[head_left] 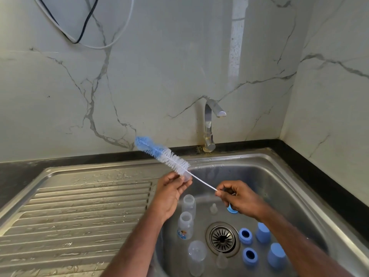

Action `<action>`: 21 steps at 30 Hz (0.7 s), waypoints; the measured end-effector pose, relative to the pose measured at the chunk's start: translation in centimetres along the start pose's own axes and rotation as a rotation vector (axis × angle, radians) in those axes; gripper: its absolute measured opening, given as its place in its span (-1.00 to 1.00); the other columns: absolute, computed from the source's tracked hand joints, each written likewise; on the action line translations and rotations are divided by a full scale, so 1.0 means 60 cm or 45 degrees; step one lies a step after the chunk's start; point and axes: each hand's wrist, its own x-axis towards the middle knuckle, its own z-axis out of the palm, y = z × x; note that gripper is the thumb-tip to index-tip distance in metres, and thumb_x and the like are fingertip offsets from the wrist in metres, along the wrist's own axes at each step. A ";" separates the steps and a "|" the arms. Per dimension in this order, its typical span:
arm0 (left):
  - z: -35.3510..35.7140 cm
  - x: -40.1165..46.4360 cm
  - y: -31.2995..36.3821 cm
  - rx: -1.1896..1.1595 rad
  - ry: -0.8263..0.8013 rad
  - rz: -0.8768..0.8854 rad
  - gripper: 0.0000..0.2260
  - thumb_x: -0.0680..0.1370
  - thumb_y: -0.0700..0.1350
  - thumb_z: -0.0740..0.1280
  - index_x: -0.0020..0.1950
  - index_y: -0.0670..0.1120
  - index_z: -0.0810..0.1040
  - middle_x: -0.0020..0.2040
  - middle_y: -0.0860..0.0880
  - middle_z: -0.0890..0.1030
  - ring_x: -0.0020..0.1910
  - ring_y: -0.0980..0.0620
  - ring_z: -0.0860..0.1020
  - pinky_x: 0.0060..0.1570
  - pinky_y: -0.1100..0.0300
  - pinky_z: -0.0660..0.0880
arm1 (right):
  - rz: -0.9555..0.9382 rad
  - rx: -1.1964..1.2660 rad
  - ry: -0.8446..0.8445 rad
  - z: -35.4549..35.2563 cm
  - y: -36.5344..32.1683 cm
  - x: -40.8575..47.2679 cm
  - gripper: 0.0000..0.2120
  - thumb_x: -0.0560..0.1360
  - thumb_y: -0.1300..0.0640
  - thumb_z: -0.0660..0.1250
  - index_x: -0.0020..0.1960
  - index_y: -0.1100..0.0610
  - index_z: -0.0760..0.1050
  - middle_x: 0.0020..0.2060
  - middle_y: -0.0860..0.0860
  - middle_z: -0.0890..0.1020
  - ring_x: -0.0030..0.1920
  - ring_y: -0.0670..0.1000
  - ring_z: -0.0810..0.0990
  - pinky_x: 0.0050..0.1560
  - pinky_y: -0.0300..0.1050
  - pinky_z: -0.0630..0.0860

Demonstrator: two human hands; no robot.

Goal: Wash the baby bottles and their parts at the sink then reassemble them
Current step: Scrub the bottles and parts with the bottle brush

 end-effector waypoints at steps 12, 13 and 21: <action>-0.017 0.009 0.018 -0.346 0.184 0.069 -0.83 0.39 -0.33 0.42 -0.03 -0.23 0.58 -0.13 -0.12 0.70 -0.08 0.00 0.69 -0.08 0.25 0.62 | 0.144 0.248 -0.115 -0.006 0.008 -0.001 -0.85 0.65 0.10 0.30 -0.04 0.11 0.59 -0.35 0.09 0.56 -0.52 -0.06 0.28 -0.50 -0.21 0.18; -0.024 0.011 0.021 -0.391 0.210 0.066 -0.84 0.39 -0.33 0.43 -0.04 -0.23 0.59 -0.14 -0.12 0.70 -0.08 0.00 0.69 -0.10 0.26 0.62 | 0.141 0.257 -0.134 -0.011 0.010 -0.003 -0.85 0.65 0.10 0.30 -0.05 0.10 0.59 -0.35 0.09 0.56 -0.52 -0.06 0.28 -0.49 -0.21 0.17; -0.010 -0.002 0.002 0.007 0.032 0.027 -0.86 0.44 -0.34 0.43 -0.01 -0.30 0.66 -0.07 -0.21 0.70 -0.07 -0.07 0.69 -0.07 0.19 0.62 | 0.083 0.114 -0.063 0.015 -0.002 0.002 -0.84 0.65 0.09 0.30 -0.07 0.09 0.58 -0.38 0.02 0.56 -0.50 -0.09 0.34 -0.50 -0.19 0.26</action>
